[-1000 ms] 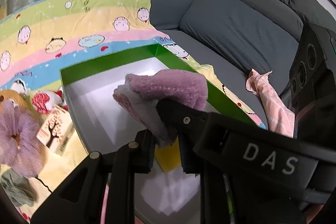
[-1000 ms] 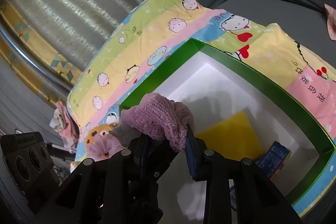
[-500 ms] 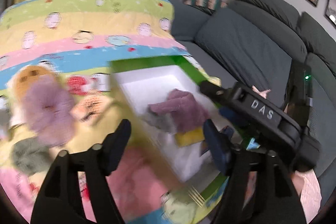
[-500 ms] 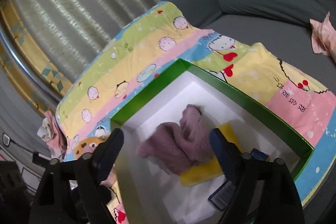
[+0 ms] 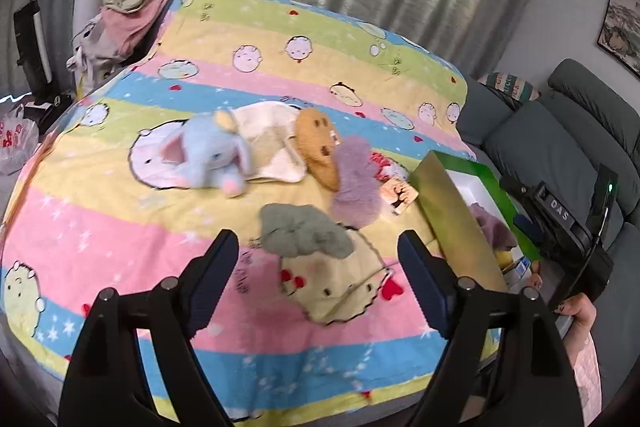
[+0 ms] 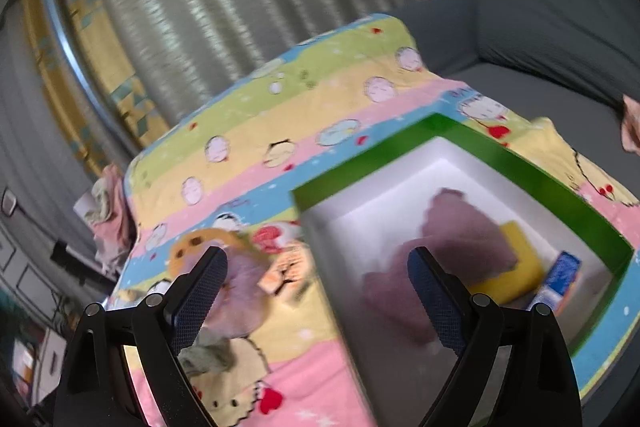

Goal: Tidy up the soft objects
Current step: 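Lower the cloths into the green-rimmed box and open the right gripper, then move the right gripper to the blue elephant plush and grasp it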

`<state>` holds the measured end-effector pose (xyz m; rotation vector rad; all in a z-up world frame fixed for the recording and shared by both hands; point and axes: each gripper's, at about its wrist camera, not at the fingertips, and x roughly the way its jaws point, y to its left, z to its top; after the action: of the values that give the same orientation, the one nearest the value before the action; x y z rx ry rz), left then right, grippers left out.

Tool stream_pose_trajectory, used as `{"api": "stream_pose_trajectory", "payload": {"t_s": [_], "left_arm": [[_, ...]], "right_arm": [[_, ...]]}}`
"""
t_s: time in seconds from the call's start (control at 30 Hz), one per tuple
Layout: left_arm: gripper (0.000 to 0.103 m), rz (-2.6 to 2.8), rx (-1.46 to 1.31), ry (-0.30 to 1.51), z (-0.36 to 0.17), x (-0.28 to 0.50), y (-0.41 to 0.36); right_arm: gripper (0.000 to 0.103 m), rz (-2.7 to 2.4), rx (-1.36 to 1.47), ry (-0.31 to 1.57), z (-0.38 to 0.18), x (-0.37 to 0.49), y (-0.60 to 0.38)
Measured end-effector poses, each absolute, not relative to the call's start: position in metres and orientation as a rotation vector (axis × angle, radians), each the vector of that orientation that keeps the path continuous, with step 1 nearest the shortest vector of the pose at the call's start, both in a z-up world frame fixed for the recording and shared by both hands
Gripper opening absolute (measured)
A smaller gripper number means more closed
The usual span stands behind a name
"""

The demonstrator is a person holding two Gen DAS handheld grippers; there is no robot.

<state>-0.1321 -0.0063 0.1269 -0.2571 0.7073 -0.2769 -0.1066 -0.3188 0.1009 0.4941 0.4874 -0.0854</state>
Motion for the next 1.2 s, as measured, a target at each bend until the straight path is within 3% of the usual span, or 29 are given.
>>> {"api": "stream_pose_trajectory", "payload": {"t_s": [0.37, 0.87, 1.2], "left_arm": [[0.081, -0.284, -0.313, 0.732, 0.105, -0.119, 0.025], [0.081, -0.307, -0.497, 0.804, 0.051, -0.066, 0.05], [0.081, -0.093, -0.408, 0.922, 0.03, -0.061, 0.059]], "right_arm": [[0.093, 0.155, 0.453, 0.513, 0.103, -0.095, -0.247], [0.093, 0.163, 0.555, 0.603, 0.08, -0.059, -0.229], [0.093, 0.163, 0.477, 0.755, 0.056, -0.034, -0.181]]}}
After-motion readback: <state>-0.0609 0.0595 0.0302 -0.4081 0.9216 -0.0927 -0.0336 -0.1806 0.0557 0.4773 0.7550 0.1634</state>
